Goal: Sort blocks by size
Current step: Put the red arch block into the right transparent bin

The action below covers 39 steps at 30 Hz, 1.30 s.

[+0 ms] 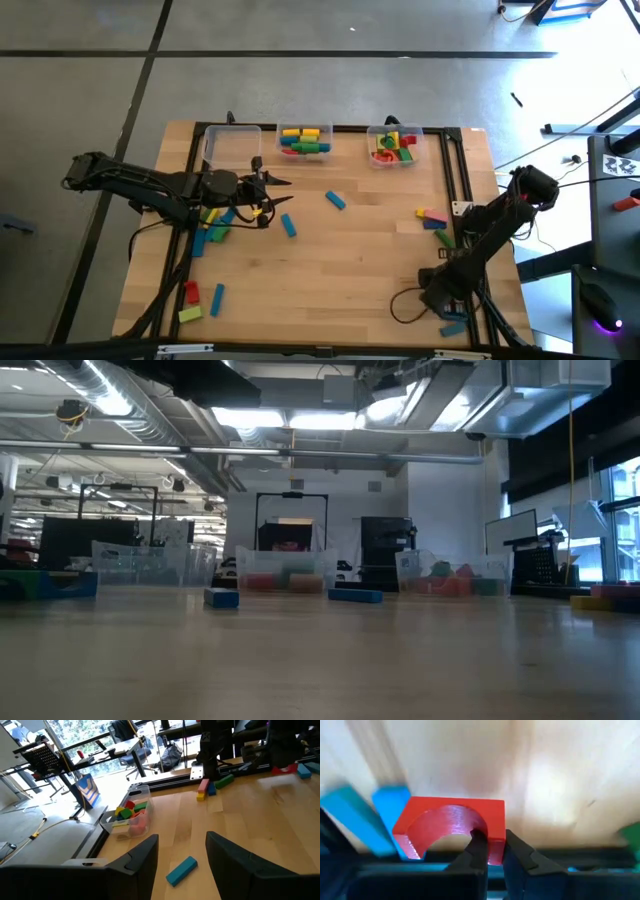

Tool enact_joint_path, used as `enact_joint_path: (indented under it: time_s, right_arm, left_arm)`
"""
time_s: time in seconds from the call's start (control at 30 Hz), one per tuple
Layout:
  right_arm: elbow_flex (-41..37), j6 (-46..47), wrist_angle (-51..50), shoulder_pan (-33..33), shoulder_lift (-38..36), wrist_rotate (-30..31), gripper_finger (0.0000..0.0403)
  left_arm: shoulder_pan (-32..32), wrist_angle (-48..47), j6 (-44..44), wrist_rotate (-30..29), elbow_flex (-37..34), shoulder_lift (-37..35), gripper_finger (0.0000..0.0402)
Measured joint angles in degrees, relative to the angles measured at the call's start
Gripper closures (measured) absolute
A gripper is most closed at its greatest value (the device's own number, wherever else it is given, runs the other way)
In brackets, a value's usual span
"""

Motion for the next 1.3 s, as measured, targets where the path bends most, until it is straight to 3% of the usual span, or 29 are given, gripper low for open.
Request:
enact_joint_path:
  time_s: [0.23,0.7,1.13,1.3]
  right_arm:
    - [0.02,-0.06,-0.12,-9.42,-7.67,11.01,0.0373]
    - [0.04,0.48,0.77,-31.49,-22.15,41.24,0.0369]
    - [0.04,-19.44,8.0,-59.46,-22.64,60.28,0.0369]
    - [-1.13,-27.34,15.65,-70.79,-19.3,61.14,0.0369]
  left_arm:
    - [0.0,-0.15,-1.09,0.0,0.0,0.0,0.0243]
    - [-0.12,-0.39,-4.28,0.02,0.0,0.0,0.0243]
    - [0.05,-0.32,-4.66,-0.01,0.0,0.0,0.0243]
    - [0.01,-0.07,-4.67,-0.15,0.0,0.0,0.0243]
